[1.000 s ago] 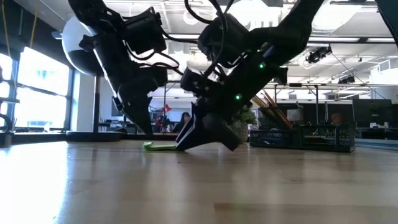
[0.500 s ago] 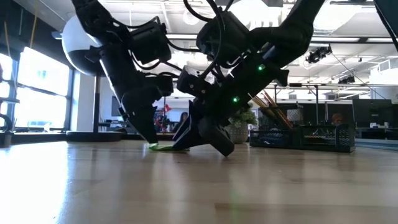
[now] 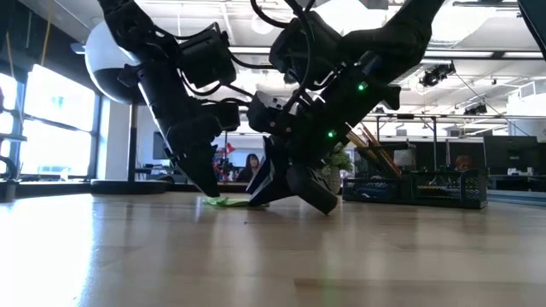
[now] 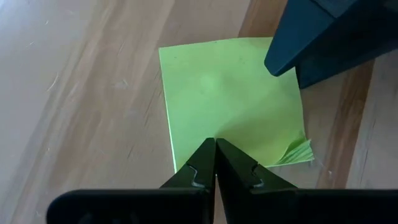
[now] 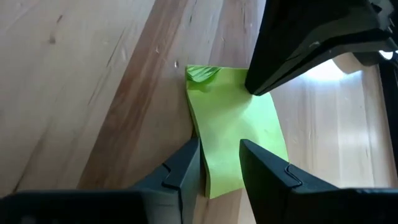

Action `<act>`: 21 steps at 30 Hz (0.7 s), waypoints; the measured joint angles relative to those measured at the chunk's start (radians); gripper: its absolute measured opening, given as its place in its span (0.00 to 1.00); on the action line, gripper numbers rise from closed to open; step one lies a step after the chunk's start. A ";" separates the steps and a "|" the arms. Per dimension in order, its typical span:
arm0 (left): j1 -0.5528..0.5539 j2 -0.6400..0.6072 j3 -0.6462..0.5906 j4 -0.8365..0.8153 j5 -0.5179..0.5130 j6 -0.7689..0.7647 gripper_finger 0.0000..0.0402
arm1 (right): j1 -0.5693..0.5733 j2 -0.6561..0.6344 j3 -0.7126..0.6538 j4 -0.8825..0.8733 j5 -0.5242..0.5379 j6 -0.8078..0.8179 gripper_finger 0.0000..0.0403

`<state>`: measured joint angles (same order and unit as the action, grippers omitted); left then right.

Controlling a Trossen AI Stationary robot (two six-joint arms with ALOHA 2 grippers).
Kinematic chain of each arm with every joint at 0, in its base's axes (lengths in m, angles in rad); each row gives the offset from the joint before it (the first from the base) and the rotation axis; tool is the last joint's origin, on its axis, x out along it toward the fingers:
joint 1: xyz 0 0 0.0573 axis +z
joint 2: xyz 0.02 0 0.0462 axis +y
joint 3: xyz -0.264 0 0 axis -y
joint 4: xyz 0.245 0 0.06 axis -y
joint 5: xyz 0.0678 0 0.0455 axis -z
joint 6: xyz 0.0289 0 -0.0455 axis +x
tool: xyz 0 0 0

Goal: Pick and place office supplies into organizer
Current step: Put the green sticky notes into the desk organizer

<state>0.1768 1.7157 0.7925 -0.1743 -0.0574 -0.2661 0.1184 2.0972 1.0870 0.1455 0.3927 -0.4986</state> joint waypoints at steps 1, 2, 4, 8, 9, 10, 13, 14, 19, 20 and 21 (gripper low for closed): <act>0.000 0.000 0.000 0.000 0.000 0.000 0.01 | 0.000 0.000 0.000 0.000 0.000 -0.002 0.28; 0.000 0.001 0.000 -0.001 0.000 0.000 0.01 | 0.000 0.000 0.000 -0.001 0.001 -0.007 0.28; 0.000 0.001 -0.001 -0.001 0.000 0.000 0.01 | 0.001 0.000 0.008 -0.018 0.010 -0.015 0.28; 0.000 0.001 -0.001 -0.002 0.000 0.000 0.01 | 0.021 0.000 0.037 -0.100 0.054 -0.026 0.28; 0.000 0.001 -0.001 -0.003 0.000 0.000 0.01 | 0.027 -0.001 0.044 -0.127 0.067 -0.029 0.28; 0.000 0.002 -0.001 -0.003 0.000 0.003 0.01 | 0.032 -0.001 0.050 -0.147 0.078 -0.030 0.28; 0.000 0.002 -0.002 -0.003 0.000 0.010 0.01 | 0.039 -0.002 0.054 -0.170 0.077 -0.030 0.28; 0.000 0.002 -0.002 -0.003 0.000 0.010 0.01 | 0.039 -0.002 0.054 -0.175 0.074 -0.030 0.28; 0.000 0.002 -0.002 0.005 0.002 0.008 0.01 | 0.037 -0.003 0.048 -0.165 0.069 -0.032 0.28; 0.000 0.002 -0.003 0.009 0.006 0.008 0.01 | 0.037 -0.003 0.047 -0.158 0.065 -0.036 0.28; 0.000 0.002 -0.003 0.016 0.011 0.008 0.01 | 0.039 -0.003 0.046 -0.152 0.062 -0.044 0.28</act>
<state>0.1764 1.7176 0.7898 -0.1581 -0.0460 -0.2577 0.1570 2.0937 1.1330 -0.0062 0.4552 -0.5426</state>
